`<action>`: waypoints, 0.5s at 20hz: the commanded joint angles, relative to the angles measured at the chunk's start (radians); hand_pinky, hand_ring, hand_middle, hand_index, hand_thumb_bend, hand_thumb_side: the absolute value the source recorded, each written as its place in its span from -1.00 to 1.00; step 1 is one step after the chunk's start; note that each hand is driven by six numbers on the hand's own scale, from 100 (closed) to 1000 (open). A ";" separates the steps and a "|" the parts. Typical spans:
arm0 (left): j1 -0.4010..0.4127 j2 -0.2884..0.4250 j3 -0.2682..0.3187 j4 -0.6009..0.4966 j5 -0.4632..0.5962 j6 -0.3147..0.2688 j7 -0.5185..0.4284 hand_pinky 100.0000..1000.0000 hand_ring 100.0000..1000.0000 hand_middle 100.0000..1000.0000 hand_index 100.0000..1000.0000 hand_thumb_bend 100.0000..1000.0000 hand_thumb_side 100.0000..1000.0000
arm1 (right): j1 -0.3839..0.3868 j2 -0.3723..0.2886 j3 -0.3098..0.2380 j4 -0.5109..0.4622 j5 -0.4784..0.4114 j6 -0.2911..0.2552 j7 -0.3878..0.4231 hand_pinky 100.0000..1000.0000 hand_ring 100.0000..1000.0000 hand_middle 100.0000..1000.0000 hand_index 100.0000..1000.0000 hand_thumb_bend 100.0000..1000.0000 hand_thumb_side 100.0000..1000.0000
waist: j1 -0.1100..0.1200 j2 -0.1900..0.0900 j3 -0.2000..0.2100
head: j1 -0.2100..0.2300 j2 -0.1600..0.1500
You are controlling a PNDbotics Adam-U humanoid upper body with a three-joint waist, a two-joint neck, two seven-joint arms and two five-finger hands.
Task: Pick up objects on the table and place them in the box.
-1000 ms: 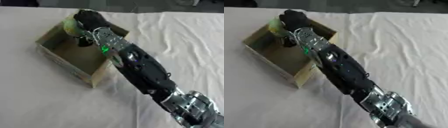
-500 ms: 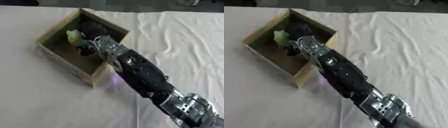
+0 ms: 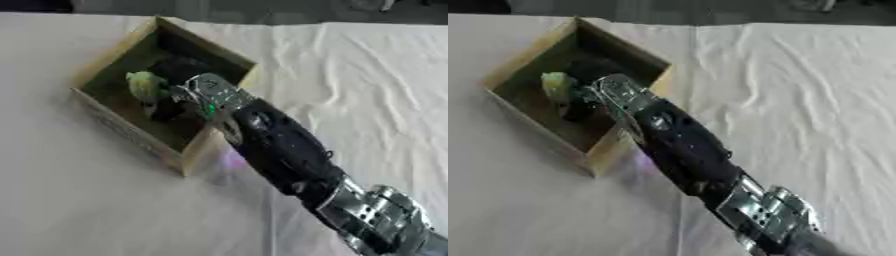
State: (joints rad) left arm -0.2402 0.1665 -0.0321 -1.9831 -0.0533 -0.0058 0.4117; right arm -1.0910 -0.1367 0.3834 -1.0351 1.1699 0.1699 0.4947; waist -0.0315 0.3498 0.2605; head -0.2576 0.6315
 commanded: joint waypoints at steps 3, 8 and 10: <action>-0.003 0.007 0.003 -0.017 0.003 0.002 -0.001 -0.56 0.05 0.28 0.51 -1.00 0.36 | -0.020 -0.019 -0.021 -0.060 0.015 0.042 0.014 0.82 0.89 0.77 1.00 0.36 0.63 | 0.007 -0.021 -0.001 | 0.000 -0.001; 0.001 0.007 0.004 -0.017 0.003 0.005 0.001 -0.56 0.05 0.28 0.51 -1.00 0.36 | -0.042 -0.059 -0.033 -0.132 -0.008 0.077 -0.021 0.83 0.90 0.78 1.00 0.48 0.64 | 0.005 -0.024 -0.004 | 0.005 0.002; 0.001 0.008 0.005 -0.017 0.002 0.005 0.002 -0.56 0.05 0.28 0.51 -1.00 0.36 | -0.048 -0.076 -0.039 -0.165 -0.028 0.073 -0.020 0.83 0.90 0.77 1.00 0.64 0.63 | 0.004 -0.024 -0.005 | 0.008 0.003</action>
State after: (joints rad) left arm -0.2367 0.1665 -0.0321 -1.9831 -0.0533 -0.0031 0.4118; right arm -1.1116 -0.1884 0.3562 -1.1595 1.1529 0.2397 0.4794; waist -0.0326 0.3497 0.2541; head -0.2523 0.6316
